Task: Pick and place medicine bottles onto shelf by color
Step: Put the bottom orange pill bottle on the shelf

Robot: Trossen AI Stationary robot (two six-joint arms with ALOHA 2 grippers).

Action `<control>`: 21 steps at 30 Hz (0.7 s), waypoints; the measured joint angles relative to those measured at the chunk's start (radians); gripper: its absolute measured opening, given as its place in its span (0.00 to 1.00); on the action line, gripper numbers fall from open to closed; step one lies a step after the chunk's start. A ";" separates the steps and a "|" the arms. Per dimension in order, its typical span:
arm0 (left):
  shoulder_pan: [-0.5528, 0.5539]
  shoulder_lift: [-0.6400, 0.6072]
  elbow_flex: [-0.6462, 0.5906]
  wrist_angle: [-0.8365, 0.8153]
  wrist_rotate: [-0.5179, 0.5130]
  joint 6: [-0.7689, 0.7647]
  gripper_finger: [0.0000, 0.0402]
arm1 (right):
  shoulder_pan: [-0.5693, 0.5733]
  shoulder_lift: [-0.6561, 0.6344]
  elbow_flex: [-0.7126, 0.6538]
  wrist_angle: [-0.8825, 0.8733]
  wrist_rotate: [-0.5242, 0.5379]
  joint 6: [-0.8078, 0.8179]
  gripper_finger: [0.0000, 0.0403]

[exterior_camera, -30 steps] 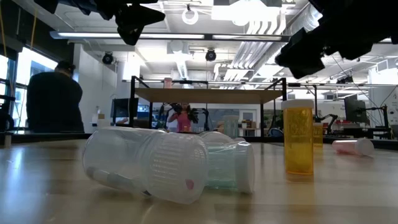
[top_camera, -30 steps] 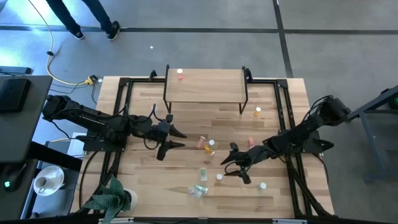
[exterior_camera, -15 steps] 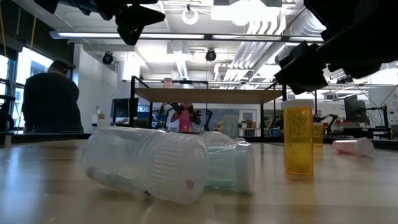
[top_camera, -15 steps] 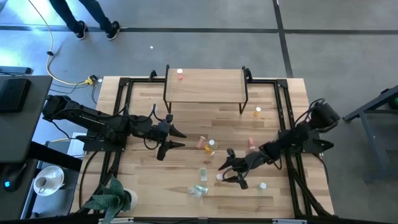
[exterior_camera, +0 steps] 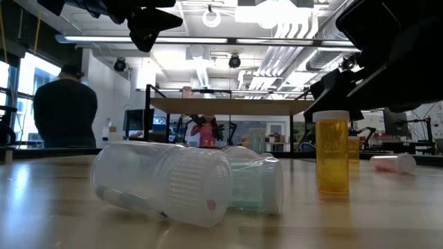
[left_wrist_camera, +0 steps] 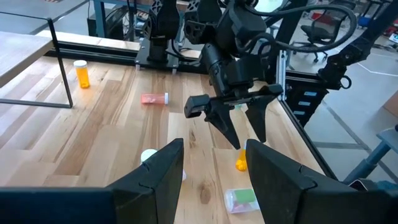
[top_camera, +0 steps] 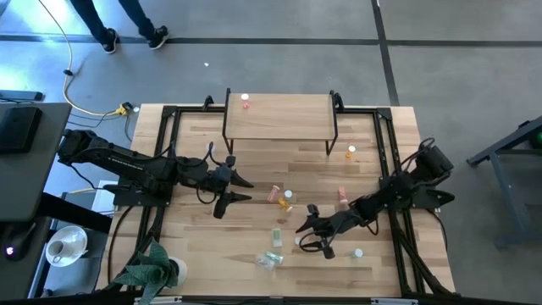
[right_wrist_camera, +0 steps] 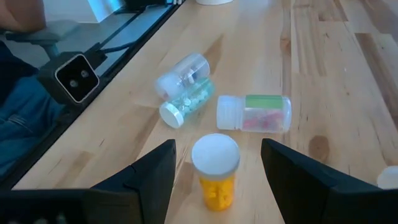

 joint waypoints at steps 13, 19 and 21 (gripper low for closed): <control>0.000 0.000 0.000 -0.003 0.000 -0.002 0.41 | 0.000 0.082 0.136 -0.176 -0.035 -0.045 0.54; 0.000 0.000 0.000 -0.004 0.000 -0.002 0.41 | 0.000 0.082 0.149 -0.192 -0.035 -0.045 0.49; 0.000 0.000 0.000 -0.004 0.000 -0.002 0.41 | -0.001 0.082 0.149 -0.201 -0.035 -0.042 0.48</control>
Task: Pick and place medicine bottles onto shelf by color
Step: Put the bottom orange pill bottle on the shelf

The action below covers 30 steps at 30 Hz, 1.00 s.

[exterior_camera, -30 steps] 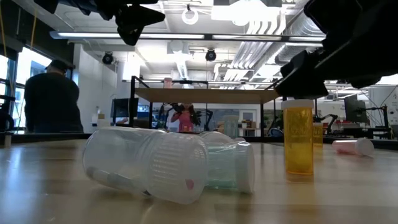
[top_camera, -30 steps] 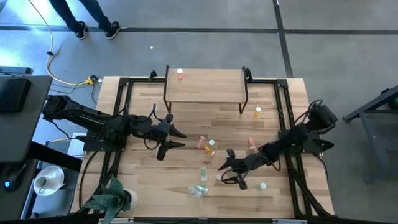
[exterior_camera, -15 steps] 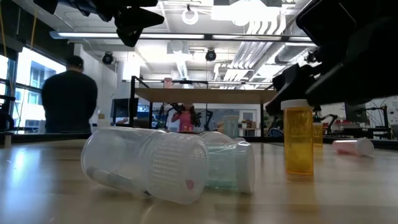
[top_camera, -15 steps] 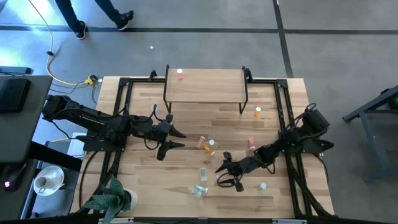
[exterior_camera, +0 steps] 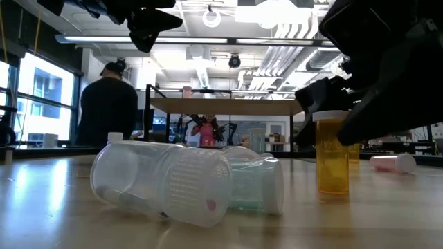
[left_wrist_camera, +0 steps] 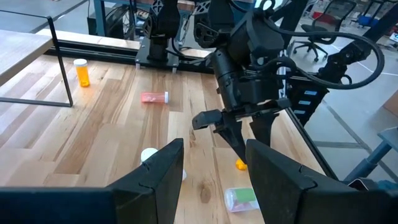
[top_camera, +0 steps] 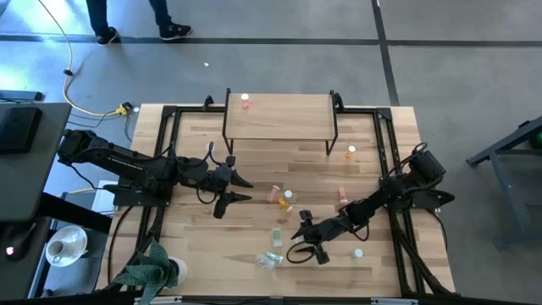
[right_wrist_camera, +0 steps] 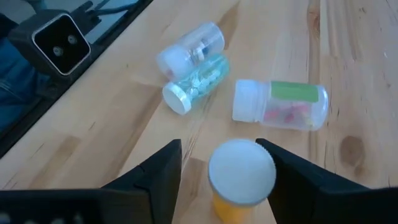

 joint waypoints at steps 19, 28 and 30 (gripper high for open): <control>0.000 0.000 0.000 -0.023 0.000 -0.008 0.41 | 0.001 -0.109 -0.001 -0.167 0.044 0.069 0.48; 0.000 0.000 0.000 -0.023 0.000 -0.008 0.41 | 0.001 -0.109 -0.001 -0.168 0.044 0.068 0.40; 0.000 0.000 0.000 -0.023 0.000 -0.008 0.41 | 0.001 -0.109 -0.001 -0.170 0.044 0.068 0.35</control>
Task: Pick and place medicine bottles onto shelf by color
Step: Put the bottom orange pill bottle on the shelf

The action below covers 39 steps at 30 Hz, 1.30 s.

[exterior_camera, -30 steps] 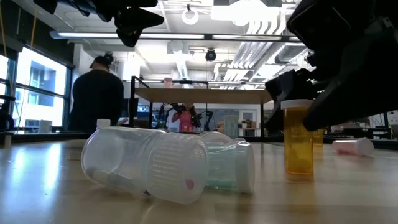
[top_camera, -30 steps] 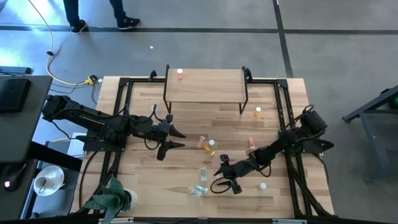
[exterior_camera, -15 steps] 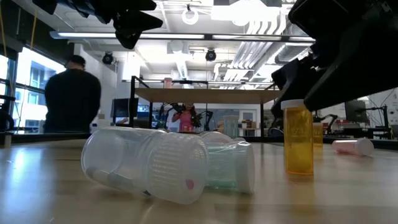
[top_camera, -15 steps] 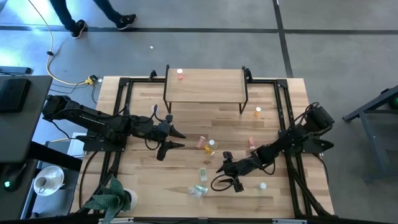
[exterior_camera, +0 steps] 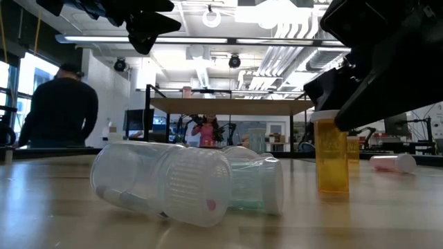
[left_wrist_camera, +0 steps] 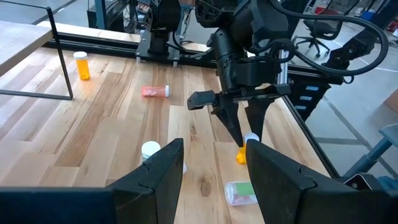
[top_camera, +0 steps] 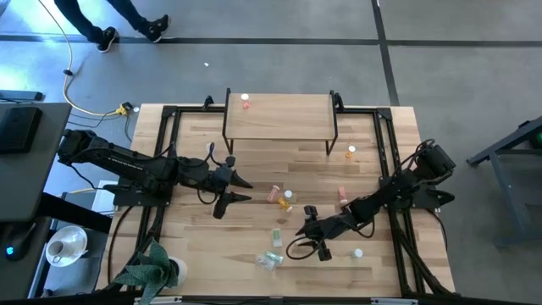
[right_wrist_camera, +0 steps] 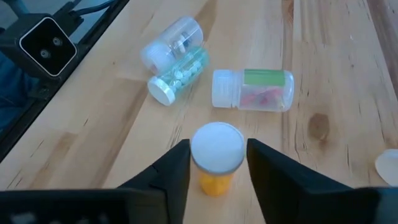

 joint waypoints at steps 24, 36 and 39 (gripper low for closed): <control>0.000 0.000 0.000 0.001 0.000 0.001 0.41 | -0.059 -0.240 -0.001 0.004 0.109 -0.180 0.27; 0.001 0.000 0.000 0.001 -0.001 0.003 0.41 | -0.387 -0.579 0.000 -0.020 0.300 -0.427 0.27; 0.001 0.000 0.000 0.001 -0.017 0.002 0.41 | -0.506 -0.636 0.029 -0.046 0.313 -0.427 0.27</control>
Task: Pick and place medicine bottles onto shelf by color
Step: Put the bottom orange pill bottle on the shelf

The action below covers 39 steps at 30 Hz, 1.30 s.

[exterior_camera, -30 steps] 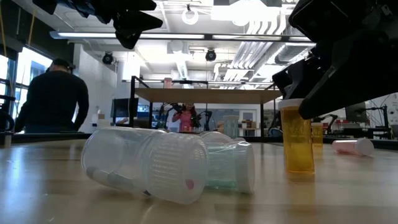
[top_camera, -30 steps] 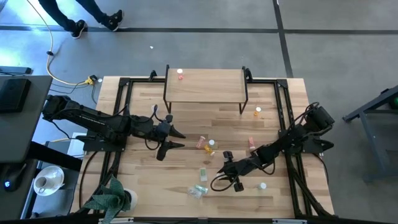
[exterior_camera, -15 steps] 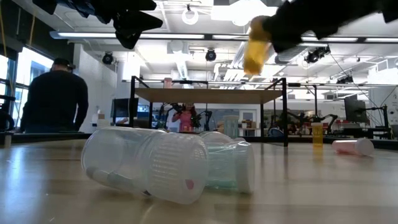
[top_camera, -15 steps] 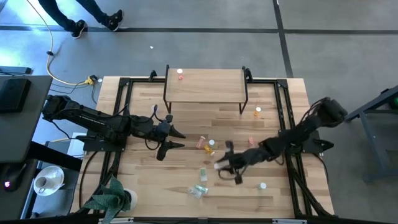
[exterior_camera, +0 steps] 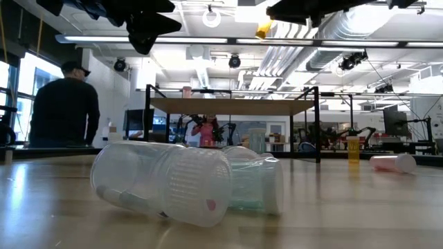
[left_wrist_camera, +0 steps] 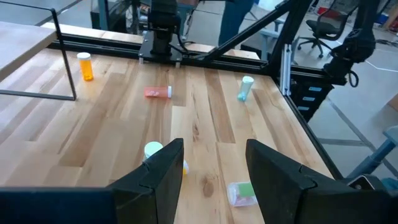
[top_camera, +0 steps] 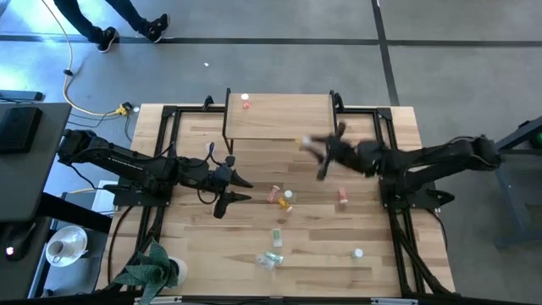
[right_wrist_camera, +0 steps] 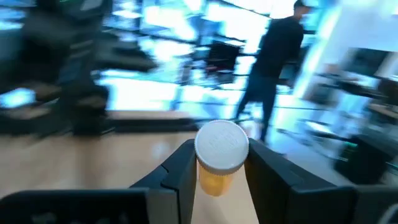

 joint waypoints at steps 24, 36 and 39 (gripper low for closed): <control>0.000 0.000 0.000 -0.023 -0.040 -0.017 0.41 | -0.575 0.138 0.247 -0.419 -0.193 0.344 0.27; 0.000 0.000 0.000 -0.023 -0.040 -0.017 0.41 | -0.628 0.273 0.245 -0.471 -0.221 0.367 0.27; 0.000 0.000 0.000 -0.023 -0.040 -0.018 0.41 | -0.630 0.276 0.245 -0.479 -0.234 0.364 0.27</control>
